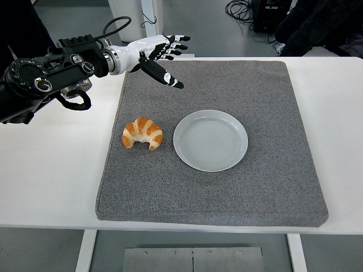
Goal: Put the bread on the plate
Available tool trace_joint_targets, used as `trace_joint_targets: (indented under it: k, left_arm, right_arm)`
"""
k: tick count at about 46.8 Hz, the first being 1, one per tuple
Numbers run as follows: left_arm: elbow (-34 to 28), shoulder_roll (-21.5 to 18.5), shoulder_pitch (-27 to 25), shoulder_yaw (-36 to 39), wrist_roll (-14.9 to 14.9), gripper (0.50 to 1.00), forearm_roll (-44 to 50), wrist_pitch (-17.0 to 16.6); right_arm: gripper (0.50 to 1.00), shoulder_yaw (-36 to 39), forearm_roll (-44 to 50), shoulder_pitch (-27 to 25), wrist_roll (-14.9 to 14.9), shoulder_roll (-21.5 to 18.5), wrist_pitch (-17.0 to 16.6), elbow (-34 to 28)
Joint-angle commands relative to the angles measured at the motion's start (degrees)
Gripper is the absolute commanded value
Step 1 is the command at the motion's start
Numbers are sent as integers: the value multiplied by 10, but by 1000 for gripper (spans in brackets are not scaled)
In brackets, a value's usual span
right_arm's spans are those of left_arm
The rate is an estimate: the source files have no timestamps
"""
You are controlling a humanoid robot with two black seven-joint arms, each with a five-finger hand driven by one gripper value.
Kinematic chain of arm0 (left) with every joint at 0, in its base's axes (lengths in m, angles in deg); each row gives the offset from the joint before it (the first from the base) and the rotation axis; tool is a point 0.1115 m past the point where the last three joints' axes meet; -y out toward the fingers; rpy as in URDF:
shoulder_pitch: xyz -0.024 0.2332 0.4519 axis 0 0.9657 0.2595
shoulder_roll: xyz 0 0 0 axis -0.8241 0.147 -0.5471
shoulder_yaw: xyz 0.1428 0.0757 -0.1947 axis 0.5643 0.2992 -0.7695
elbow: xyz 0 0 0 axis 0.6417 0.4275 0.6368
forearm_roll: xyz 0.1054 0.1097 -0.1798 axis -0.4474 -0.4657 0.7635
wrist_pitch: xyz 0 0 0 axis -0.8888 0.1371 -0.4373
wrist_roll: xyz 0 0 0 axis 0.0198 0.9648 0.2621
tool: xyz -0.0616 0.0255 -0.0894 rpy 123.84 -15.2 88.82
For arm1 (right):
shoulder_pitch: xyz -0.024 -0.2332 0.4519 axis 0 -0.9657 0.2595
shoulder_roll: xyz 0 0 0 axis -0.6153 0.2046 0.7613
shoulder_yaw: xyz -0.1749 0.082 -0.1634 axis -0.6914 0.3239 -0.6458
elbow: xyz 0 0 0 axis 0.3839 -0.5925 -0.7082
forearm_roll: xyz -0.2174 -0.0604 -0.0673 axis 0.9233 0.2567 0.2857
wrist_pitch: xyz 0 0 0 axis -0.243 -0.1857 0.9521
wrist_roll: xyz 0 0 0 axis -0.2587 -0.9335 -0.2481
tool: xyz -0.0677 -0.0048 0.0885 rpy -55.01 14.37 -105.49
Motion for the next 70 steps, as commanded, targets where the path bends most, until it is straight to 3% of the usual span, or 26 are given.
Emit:
trace_joint_targets:
  k: [1,12,29,41,58,70]
  left_arm:
    - [-34,-23,-1,8,0,986,-32,-6]
    - [-133,-79,-18,13,42,984,-108,-8]
    - [-192,-130,-66,56,40,974,-249,-8]
    - [-252,-168,-69,57,43,983,-332,-8]
    - [-256,-171,-33,68,40,965,-412,-28]
    - [-251,-166,0,75,40,958,-454,-69]
  right_arm:
    - [1000,0,0,0,0,0,1,0]
    - [1000,-1,0,0,1,0,1,-3]
    - [1000,-3,0,0,1,0,1,-4]
    - [1000,-2,0,0,1,0,1,-4]
    - [1000,-2,0,0,1,0,3,-5]
    - [1000,-2,0,0,1,0,3,-7]
